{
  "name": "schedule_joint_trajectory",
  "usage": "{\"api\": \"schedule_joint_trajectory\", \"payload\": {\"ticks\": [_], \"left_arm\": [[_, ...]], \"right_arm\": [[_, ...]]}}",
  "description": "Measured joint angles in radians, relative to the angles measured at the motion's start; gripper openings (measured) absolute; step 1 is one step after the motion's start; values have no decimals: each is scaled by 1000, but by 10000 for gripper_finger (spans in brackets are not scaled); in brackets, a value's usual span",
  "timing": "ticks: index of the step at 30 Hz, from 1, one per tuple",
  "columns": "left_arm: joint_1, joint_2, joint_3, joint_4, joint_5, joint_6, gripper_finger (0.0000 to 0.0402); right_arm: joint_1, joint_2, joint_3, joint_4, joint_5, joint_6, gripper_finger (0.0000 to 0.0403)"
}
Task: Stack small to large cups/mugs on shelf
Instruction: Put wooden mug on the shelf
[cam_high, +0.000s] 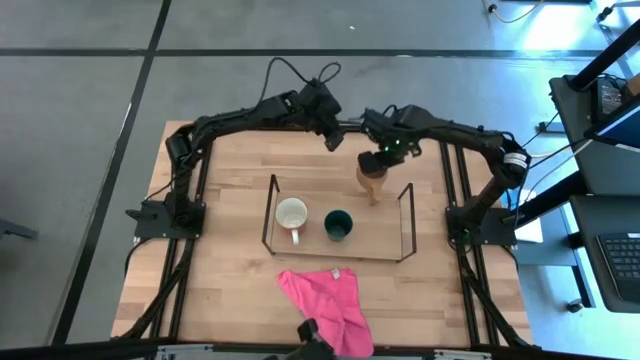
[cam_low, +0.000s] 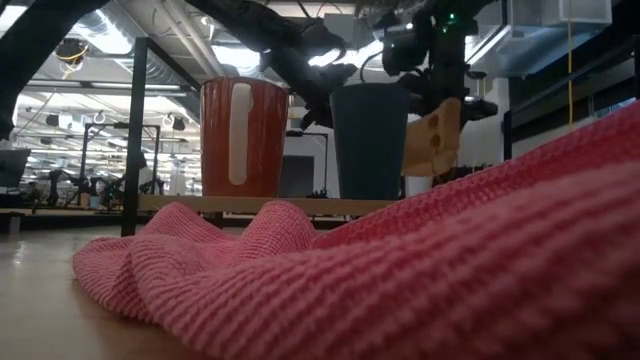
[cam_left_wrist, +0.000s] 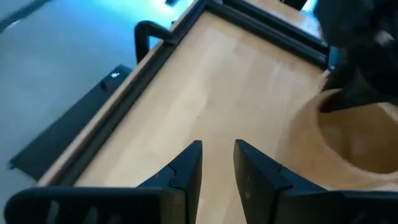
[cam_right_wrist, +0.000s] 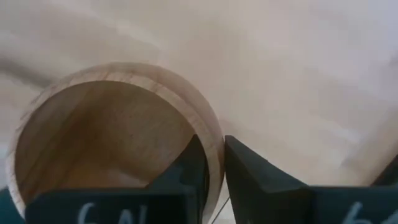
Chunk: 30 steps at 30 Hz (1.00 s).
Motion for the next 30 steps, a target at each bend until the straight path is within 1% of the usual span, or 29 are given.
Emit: {"api": "schedule_joint_trajectory", "payload": {"ticks": [5, 10, 13, 15, 18, 20, 22, 26, 30], "left_arm": [[26, -84, 1, -48, 0, 104, 86], [50, -132, 1, -54, 9, 154, 86], [65, -135, 1, -59, 57, 159, 86], [72, -135, 0, -65, 104, 160, 86], [74, -135, 0, -65, 140, 162, 86], [73, -135, 0, -65, 142, 177, 86], [72, -135, 0, -66, 142, 185, 86], [72, -135, 0, -90, 151, 189, 86], [71, -135, 0, -114, 153, 212, 86]], "right_arm": [[94, -47, 0, -37, 3, 153, 48], [203, -114, 0, -79, 10, 330, 48], [268, -127, 0, -132, 20, 431, 48], [303, -127, 0, -137, 31, 483, 48], [330, -126, 0, -133, 47, 545, 48], [343, -124, -8, -123, 60, 582, 48], [354, -125, -46, -97, 61, 606, 48], [381, -128, -146, -16, 5, 654, 48], [413, -131, -173, 15, 11, 706, 48]]}}
